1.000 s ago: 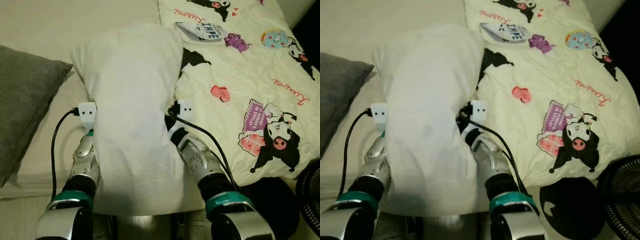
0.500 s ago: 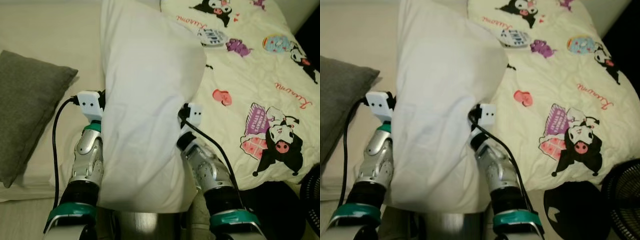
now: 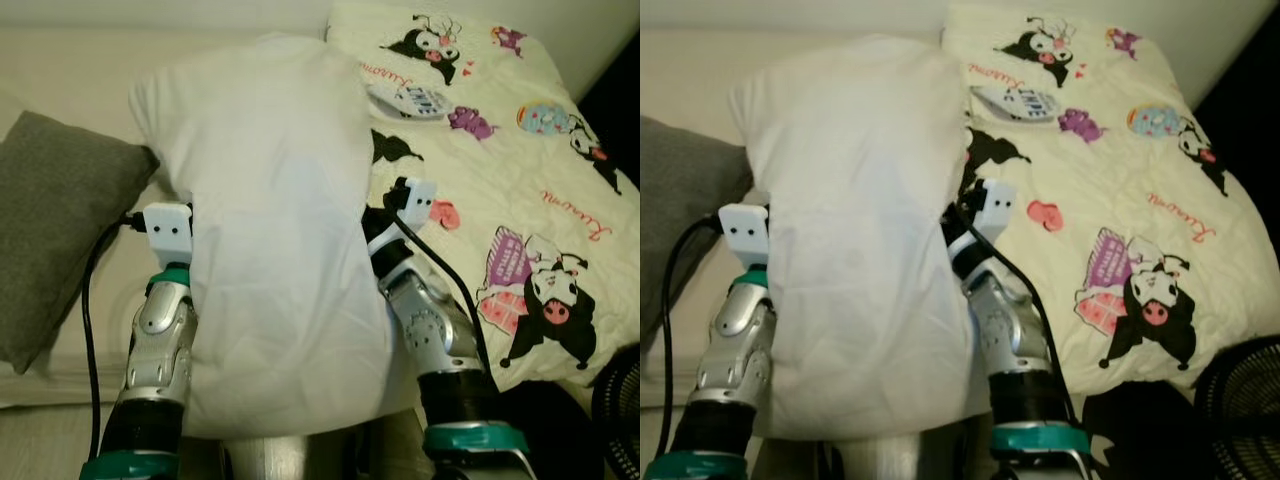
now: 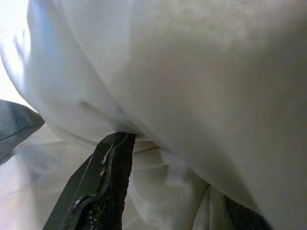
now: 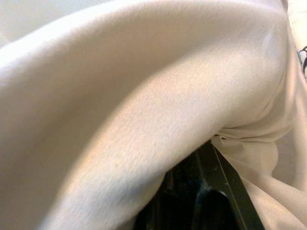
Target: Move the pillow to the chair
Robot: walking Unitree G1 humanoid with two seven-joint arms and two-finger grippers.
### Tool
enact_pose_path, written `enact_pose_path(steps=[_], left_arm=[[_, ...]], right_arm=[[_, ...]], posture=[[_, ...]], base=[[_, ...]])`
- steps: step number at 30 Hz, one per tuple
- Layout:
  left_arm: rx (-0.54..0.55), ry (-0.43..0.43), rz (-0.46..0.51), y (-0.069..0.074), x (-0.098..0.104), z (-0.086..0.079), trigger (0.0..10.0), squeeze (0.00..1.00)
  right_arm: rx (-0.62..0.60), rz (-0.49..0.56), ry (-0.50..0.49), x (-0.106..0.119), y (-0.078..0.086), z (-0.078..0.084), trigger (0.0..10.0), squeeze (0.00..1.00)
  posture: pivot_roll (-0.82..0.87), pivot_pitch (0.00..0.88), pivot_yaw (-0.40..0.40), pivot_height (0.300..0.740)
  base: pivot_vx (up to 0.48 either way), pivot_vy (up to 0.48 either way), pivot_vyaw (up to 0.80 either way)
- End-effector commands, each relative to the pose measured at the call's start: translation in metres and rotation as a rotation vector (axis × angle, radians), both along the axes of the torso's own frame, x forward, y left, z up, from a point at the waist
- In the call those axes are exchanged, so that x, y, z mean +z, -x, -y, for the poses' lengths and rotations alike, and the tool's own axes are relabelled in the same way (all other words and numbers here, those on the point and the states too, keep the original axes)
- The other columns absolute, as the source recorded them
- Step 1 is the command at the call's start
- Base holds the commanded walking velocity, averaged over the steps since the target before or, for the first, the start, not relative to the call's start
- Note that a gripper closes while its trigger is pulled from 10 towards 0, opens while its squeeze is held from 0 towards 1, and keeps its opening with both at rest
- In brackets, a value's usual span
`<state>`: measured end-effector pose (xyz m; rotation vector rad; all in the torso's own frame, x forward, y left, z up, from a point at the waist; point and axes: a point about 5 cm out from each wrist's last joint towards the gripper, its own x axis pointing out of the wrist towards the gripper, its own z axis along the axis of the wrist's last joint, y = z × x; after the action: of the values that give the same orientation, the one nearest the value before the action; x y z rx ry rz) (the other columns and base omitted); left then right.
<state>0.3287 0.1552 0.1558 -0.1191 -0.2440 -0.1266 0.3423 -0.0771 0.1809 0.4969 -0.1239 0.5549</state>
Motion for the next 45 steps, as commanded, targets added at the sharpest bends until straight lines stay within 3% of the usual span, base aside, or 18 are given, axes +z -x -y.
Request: enact_pose_path(steps=[1, 6, 13, 35, 45], left_arm=[[-0.082, -0.028, 0.041, 0.001, 0.011, 0.023, 10.0, 0.0], [-0.091, -0.049, 0.053, 0.002, 0.016, 0.028, 10.0, 0.0], [-0.153, -0.013, 0.052, 0.006, 0.02, 0.036, 10.0, 0.0], [-0.16, -0.019, 0.046, 0.009, 0.024, 0.034, 10.0, 0.0], [-0.175, -0.04, 0.064, 0.009, 0.031, 0.034, 10.0, 0.0]], right_arm=[[0.106, 0.011, -0.017, 0.002, 0.011, -0.027, 10.0, 0.0], [0.148, 0.013, -0.018, 0.0, 0.02, -0.035, 10.0, 0.0], [0.206, 0.024, -0.033, 0.003, 0.029, -0.046, 10.0, 0.0], [0.187, 0.036, -0.038, 0.01, 0.025, -0.041, 10.0, 0.0], [0.163, 0.031, -0.041, 0.009, 0.022, -0.037, 10.0, 0.0]], posture=[[0.04, 0.028, -0.022, 0.591], [0.04, 0.026, -0.014, 0.591], [0.04, 0.03, -0.006, 0.591], [0.04, 0.027, -0.004, 0.591], [0.04, 0.026, 0.005, 0.641]], base=[[0.0, 0.0, 0.0], [0.0, 0.0, 0.0], [0.0, 0.0, 0.0], [0.0, 0.0, 0.0], [0.0, 0.0, 0.0]])
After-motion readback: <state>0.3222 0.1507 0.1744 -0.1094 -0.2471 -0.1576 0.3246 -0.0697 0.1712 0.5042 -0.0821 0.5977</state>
